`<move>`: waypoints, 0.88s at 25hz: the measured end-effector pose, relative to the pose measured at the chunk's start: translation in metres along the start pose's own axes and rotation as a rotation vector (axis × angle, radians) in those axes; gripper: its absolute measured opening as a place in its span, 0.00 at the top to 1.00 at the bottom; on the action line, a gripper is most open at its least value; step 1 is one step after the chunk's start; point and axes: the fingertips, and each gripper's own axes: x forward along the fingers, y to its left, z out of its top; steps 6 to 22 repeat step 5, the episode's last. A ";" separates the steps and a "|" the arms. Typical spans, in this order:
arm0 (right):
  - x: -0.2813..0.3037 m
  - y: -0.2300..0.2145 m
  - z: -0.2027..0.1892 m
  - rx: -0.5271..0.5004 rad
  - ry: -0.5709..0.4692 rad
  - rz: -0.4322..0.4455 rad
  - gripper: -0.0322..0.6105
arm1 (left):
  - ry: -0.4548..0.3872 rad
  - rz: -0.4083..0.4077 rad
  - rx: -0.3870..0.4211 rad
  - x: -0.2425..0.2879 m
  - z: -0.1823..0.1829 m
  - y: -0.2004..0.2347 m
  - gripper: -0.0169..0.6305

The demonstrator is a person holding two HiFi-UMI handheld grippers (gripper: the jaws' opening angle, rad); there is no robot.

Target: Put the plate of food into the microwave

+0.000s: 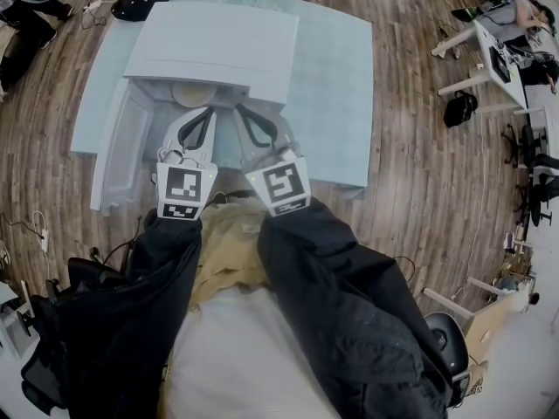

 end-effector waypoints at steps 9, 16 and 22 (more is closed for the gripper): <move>-0.004 -0.001 -0.003 0.007 0.001 -0.005 0.96 | 0.004 0.012 -0.003 -0.003 -0.002 -0.001 0.97; -0.004 -0.001 -0.003 0.007 0.001 -0.005 0.96 | 0.004 0.012 -0.003 -0.003 -0.002 -0.001 0.97; -0.004 -0.001 -0.003 0.007 0.001 -0.005 0.96 | 0.004 0.012 -0.003 -0.003 -0.002 -0.001 0.97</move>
